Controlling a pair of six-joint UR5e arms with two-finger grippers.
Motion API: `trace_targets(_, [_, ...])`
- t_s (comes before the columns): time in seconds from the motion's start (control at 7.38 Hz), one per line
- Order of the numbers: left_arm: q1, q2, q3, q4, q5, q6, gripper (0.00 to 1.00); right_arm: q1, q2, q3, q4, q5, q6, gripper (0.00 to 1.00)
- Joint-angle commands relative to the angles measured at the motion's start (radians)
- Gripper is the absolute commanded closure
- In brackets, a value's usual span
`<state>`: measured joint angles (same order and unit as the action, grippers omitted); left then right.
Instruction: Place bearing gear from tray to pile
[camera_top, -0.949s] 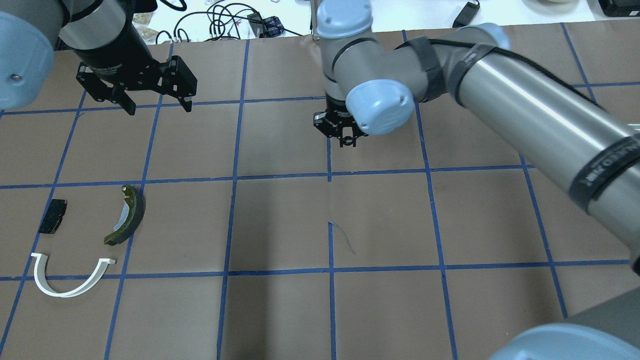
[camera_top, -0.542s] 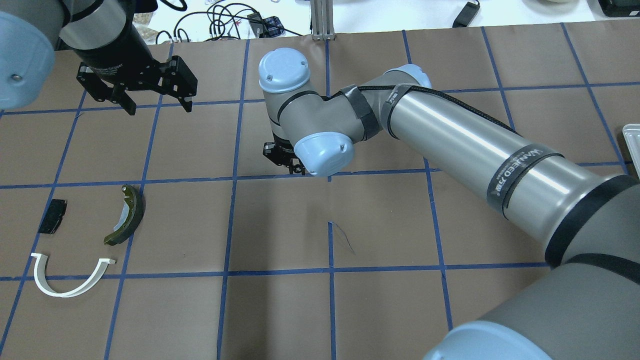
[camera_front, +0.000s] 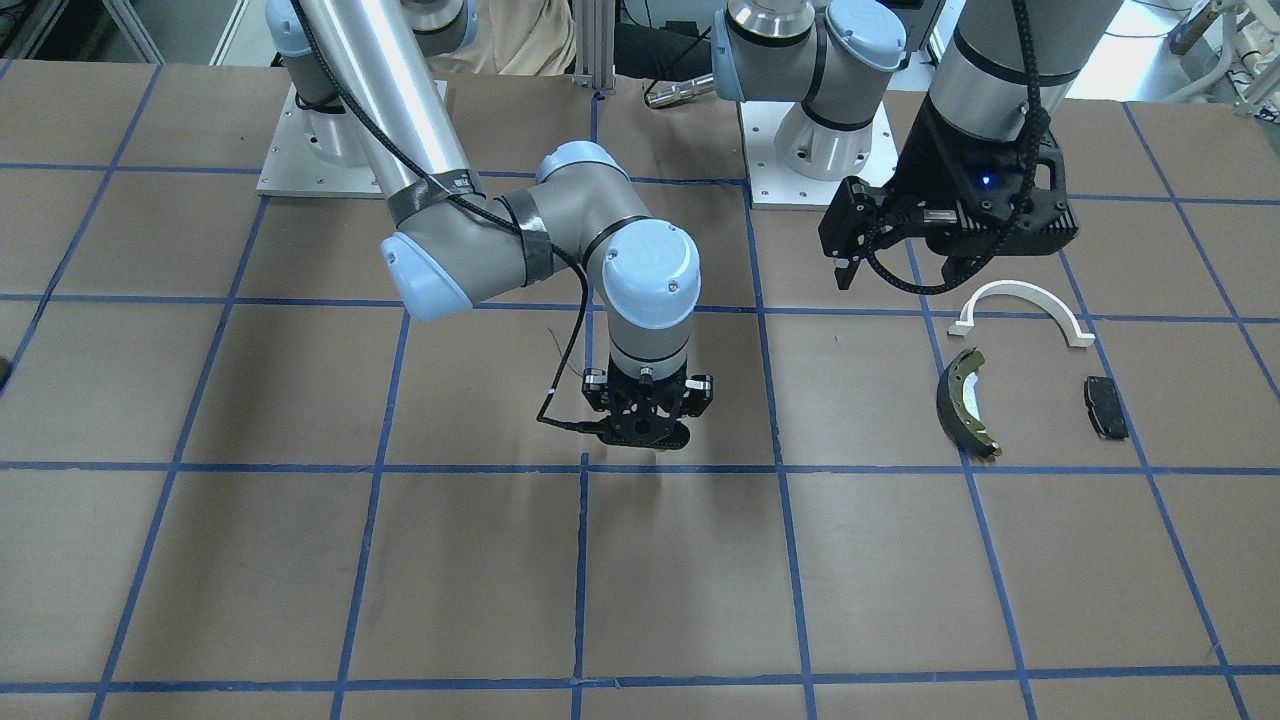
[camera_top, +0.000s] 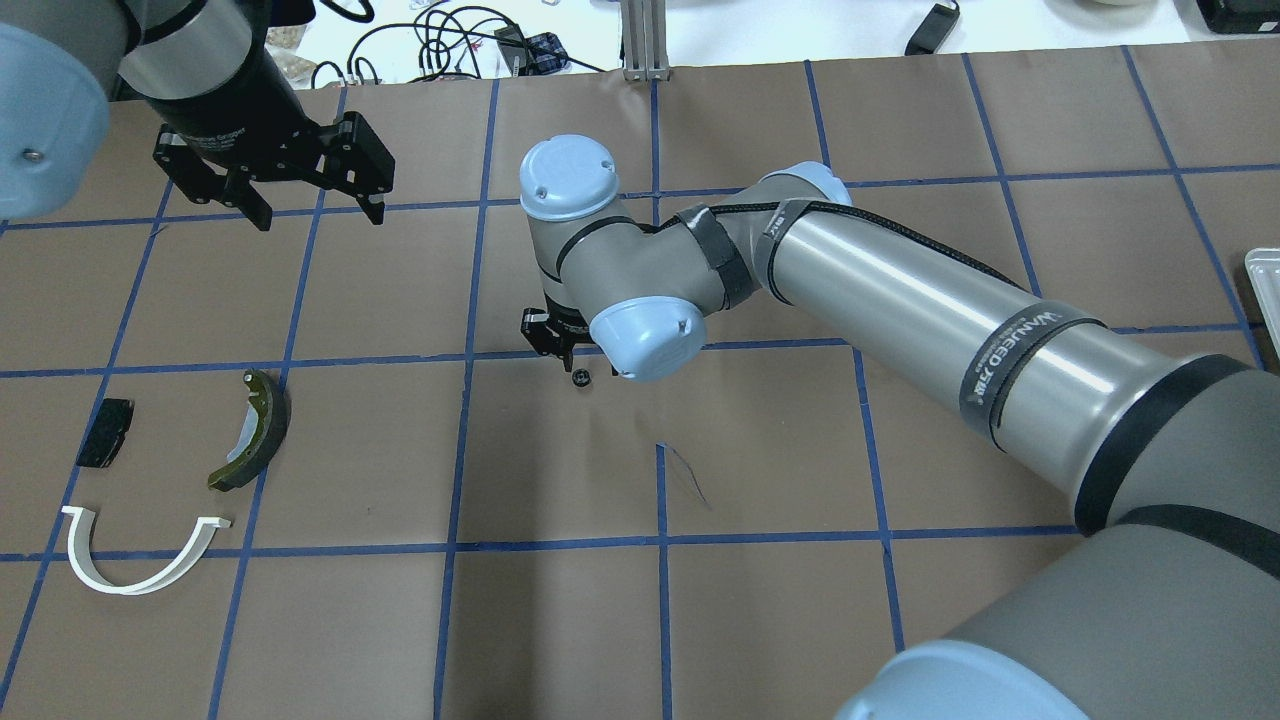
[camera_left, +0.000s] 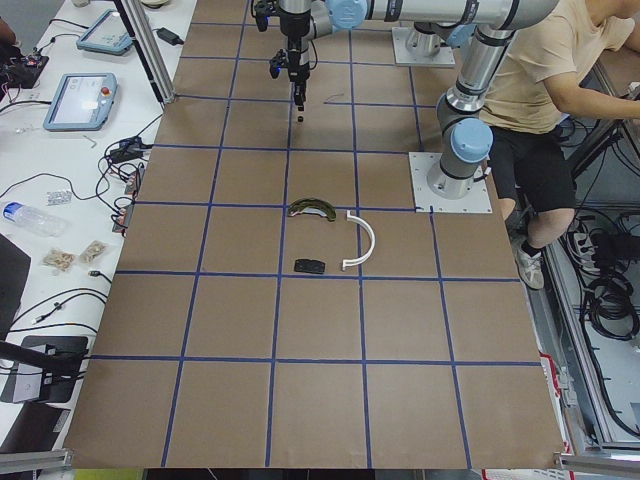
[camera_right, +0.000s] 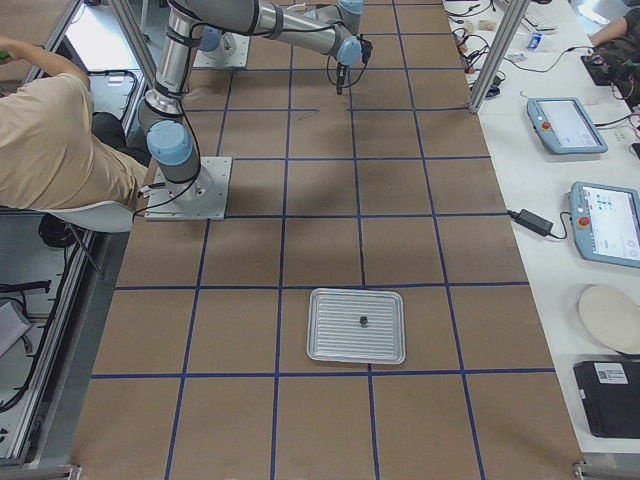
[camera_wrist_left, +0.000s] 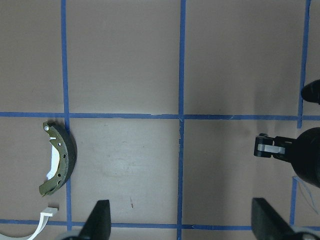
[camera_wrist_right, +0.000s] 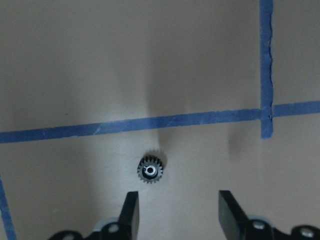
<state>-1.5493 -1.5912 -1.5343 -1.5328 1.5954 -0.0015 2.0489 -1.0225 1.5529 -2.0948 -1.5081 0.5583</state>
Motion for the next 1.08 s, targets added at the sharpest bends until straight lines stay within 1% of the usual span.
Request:
trace_targets(0.0, [0.002,-0.016,0.002,0.003,-0.002,-0.005,0.00,-0.108,-0.077,0.012,0.069,-0.030,-0.143,0.00])
trace_targets(0.14, [0.002,-0.041,0.006,0.003,0.001,-0.014,0.00,-0.196,-0.137,0.013,0.170,-0.037,-0.272,0.00])
trace_targets(0.27, [-0.003,-0.084,0.005,0.003,-0.011,-0.050,0.00,-0.298,-0.198,0.013,0.247,-0.055,-0.401,0.00])
trace_targets(0.41, [-0.029,-0.154,-0.009,0.008,-0.012,-0.114,0.00,-0.408,-0.232,0.013,0.303,-0.058,-0.545,0.00])
trace_targets(0.54, [-0.107,-0.223,-0.026,0.102,-0.012,-0.180,0.00,-0.540,-0.260,0.013,0.336,-0.061,-0.607,0.00])
trace_targets(0.68, [-0.167,-0.296,-0.053,0.240,-0.012,-0.237,0.00,-0.696,-0.266,0.013,0.338,-0.092,-0.724,0.00])
trace_targets(0.81, [-0.187,-0.358,-0.100,0.346,-0.012,-0.265,0.00,-0.839,-0.261,0.010,0.317,-0.099,-0.847,0.00])
trace_targets(0.95, [-0.218,-0.398,-0.183,0.499,-0.011,-0.274,0.00,-0.924,-0.243,0.012,0.309,-0.107,-0.903,0.00])
